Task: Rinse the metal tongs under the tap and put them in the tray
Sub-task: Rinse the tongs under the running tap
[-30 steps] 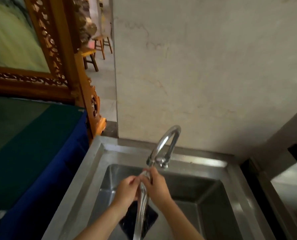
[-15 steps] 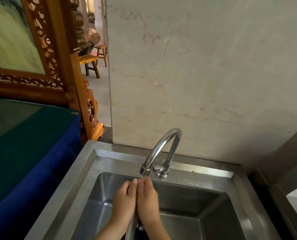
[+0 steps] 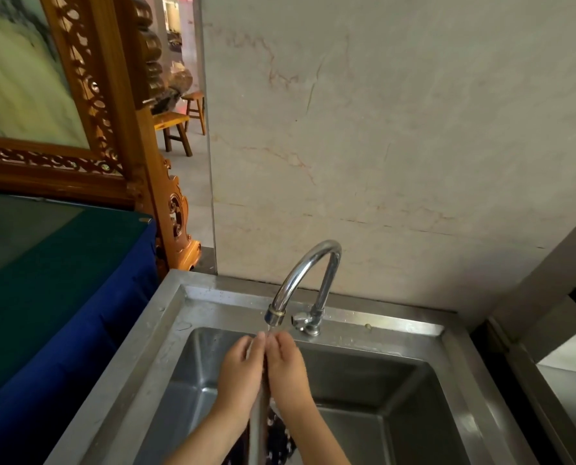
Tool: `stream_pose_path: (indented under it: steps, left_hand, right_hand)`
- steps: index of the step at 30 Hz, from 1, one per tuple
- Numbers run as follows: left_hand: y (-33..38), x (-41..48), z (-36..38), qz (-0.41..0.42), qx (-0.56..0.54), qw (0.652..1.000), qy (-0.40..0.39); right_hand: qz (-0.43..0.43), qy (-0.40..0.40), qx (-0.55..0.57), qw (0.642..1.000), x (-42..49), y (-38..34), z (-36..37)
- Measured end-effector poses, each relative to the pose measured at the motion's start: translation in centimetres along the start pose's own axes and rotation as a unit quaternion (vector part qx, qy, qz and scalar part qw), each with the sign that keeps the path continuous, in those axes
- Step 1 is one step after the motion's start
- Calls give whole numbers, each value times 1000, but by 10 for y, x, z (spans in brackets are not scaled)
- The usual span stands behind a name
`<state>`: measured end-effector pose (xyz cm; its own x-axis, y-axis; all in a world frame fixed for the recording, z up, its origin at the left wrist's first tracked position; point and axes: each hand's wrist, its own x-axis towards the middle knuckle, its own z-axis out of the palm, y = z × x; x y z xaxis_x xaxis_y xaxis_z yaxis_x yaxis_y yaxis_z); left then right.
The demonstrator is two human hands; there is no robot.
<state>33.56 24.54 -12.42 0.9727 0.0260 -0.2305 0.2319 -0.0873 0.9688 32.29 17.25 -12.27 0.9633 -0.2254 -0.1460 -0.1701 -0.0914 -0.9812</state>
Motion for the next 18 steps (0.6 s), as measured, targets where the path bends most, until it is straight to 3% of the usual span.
stream_pose_path:
  steps: [3, 6, 13, 18]
  left_hand:
    - [9, 6, -5, -3, 1, 1000, 11]
    - [7, 5, -4, 22, 46, 999, 3]
    - [-4, 7, 1, 27, 44, 999, 2]
    - [6, 24, -1, 26, 42, 999, 0]
  right_hand:
    - [14, -73, 80, 994, -7, 4, 1]
    - [1, -32, 92, 995, -4, 3, 1]
    - [0, 107, -60, 993, 1, 3, 6]
    - [2, 105, -159, 982, -8, 7, 18]
